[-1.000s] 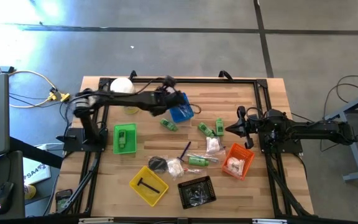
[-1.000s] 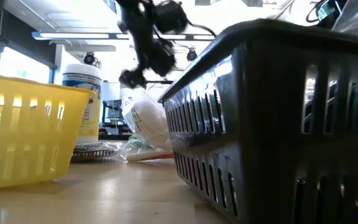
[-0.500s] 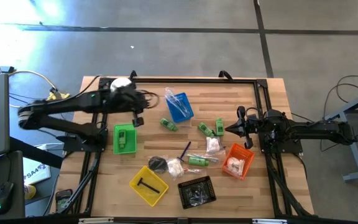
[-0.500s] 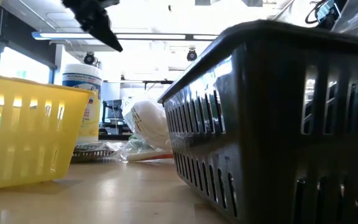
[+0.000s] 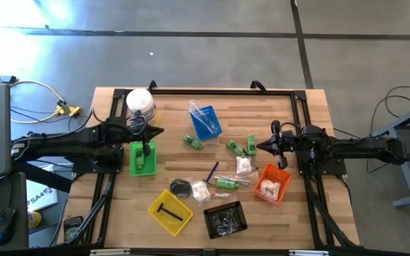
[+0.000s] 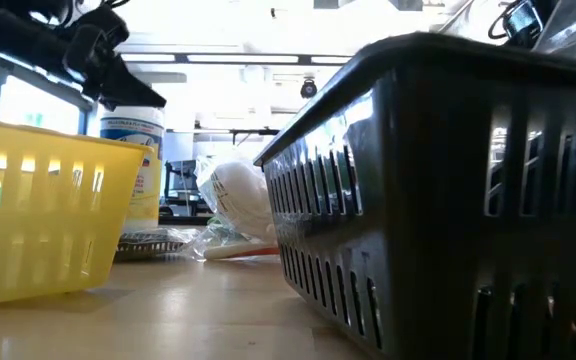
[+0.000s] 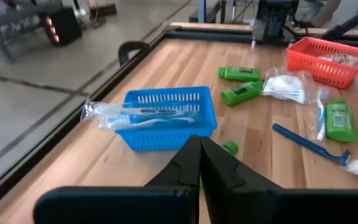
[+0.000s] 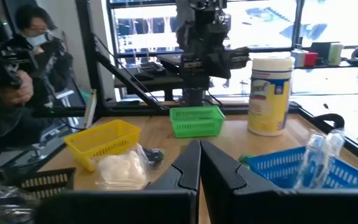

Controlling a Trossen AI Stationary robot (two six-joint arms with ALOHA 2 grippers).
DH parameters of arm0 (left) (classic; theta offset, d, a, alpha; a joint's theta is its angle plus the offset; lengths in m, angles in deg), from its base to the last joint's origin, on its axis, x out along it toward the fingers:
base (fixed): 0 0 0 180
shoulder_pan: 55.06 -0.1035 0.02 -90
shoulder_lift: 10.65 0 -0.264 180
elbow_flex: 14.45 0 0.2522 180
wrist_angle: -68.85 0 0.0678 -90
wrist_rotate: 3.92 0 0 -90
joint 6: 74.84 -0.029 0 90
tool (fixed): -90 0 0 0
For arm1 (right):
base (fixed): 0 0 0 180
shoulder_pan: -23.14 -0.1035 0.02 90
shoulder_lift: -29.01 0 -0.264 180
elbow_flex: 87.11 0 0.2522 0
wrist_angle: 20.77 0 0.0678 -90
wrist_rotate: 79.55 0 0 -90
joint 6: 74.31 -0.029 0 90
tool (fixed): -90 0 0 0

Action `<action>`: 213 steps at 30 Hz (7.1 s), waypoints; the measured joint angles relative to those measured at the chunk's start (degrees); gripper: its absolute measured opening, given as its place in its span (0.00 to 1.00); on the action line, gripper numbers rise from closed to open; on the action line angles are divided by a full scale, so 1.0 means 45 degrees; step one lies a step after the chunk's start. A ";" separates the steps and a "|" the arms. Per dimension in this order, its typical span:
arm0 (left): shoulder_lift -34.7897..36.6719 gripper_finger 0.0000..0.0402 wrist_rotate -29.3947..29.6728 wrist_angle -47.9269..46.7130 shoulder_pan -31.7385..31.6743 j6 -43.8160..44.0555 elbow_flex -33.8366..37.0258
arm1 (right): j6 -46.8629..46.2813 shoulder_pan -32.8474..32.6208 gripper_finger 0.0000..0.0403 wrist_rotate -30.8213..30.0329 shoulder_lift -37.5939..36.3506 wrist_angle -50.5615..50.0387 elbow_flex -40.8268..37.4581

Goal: Pick & Place Travel size toiletries
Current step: Put the green shampoo into the green bin

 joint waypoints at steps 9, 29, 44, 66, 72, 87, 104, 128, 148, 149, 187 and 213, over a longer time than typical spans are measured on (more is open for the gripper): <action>0.1099 0.00 -0.0214 0.0358 0.0000 -0.0452 0.1312 | 0.0000 0.0000 0.01 -0.0390 0.0227 0.0460 0.0000; 0.1047 0.00 -0.0155 0.1847 0.0000 -0.1816 0.2476 | -0.3349 -0.0001 0.01 -0.6231 0.3991 -0.3602 0.2907; 0.1047 0.00 -0.0175 0.2221 0.0000 -0.2323 0.2466 | -0.3667 0.0316 0.22 -0.4625 1.2265 -1.3855 1.2066; 0.1047 0.00 -0.0189 0.1645 0.0000 -0.2079 0.2459 | -0.3000 0.1665 0.65 -0.0384 1.7286 -1.4086 1.3449; 0.1047 0.00 -0.0189 0.1652 0.0000 -0.2078 0.2456 | -0.2844 0.1477 0.62 -0.1034 1.7981 -1.3911 1.3449; 0.1047 0.00 -0.0185 0.1664 0.0000 -0.2030 0.2451 | -0.1942 0.0681 0.35 -0.1983 1.7991 -1.2377 1.3437; 0.1045 0.00 -0.0180 0.1158 0.0000 -0.1775 0.2446 | -0.0394 0.0511 0.38 -0.0663 1.1012 -0.6912 1.1366; 0.1043 0.00 -0.0185 0.1661 0.0001 -0.1705 0.2446 | -0.2009 0.0971 0.39 -0.1321 0.1246 0.2913 0.0490; 0.1163 0.00 -0.0583 0.2368 0.0005 -0.1885 0.2446 | -0.1803 -0.0240 0.40 -0.2795 0.6622 -0.1965 0.5892; 0.1226 0.00 -0.0583 0.2361 0.0005 -0.1948 0.2446 | -0.1623 -0.0327 0.40 -0.2804 0.7238 -0.2147 0.6467; 0.6079 0.00 0.0322 -0.2494 0.0005 -0.1335 0.0945 | 0.5688 -0.0899 0.40 0.0209 2.2351 -0.8366 2.4450; 0.5881 0.68 -0.3211 0.2093 0.0019 -0.1438 0.2138 | 0.2652 0.0219 0.40 0.3694 2.1696 -0.5280 2.3241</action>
